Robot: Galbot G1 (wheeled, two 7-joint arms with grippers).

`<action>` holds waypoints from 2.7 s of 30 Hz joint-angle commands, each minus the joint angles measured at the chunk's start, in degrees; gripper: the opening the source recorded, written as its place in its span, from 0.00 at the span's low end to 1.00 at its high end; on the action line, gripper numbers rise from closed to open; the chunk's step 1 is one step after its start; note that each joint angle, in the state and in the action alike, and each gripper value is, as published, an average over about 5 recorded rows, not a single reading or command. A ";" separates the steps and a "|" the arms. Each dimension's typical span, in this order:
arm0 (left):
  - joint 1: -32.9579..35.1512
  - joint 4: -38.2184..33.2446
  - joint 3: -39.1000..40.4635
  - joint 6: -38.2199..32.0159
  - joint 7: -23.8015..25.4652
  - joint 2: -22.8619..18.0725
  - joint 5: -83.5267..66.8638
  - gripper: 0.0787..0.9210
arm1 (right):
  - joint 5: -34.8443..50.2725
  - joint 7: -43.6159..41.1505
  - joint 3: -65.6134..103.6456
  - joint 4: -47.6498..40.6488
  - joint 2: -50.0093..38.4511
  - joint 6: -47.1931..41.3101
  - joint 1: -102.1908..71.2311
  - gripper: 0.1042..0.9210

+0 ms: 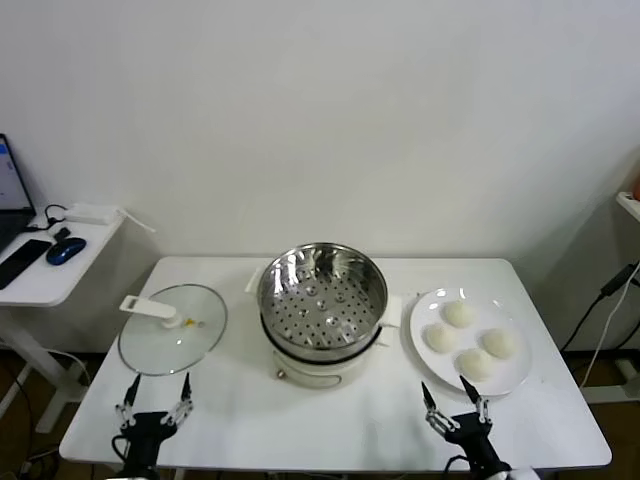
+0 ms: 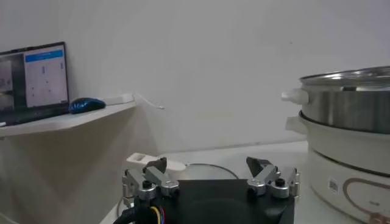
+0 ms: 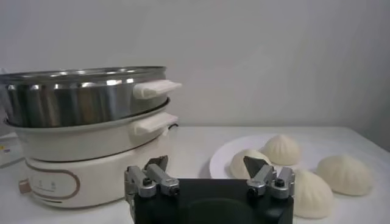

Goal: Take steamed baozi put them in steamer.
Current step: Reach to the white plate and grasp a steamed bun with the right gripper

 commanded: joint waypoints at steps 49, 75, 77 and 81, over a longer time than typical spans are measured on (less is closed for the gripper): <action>-1.82 -0.12 1.35 5.08 -1.19 5.57 -0.51 0.88 | -33.96 -67.19 -79.20 -55.20 -22.85 -1.64 109.50 0.88; -4.01 0.80 0.42 5.33 -0.73 6.00 -0.41 0.88 | -42.38 -65.09 -64.66 -69.13 -8.53 -1.77 96.94 0.88; -3.87 0.82 0.40 5.27 -0.48 5.97 -0.42 0.88 | -43.32 -64.94 -63.48 -69.63 -8.16 -1.63 96.36 0.88; -3.56 0.87 0.40 4.86 0.16 5.80 -0.20 0.88 | -45.00 -64.43 -61.66 -70.91 -7.33 -1.07 95.52 0.88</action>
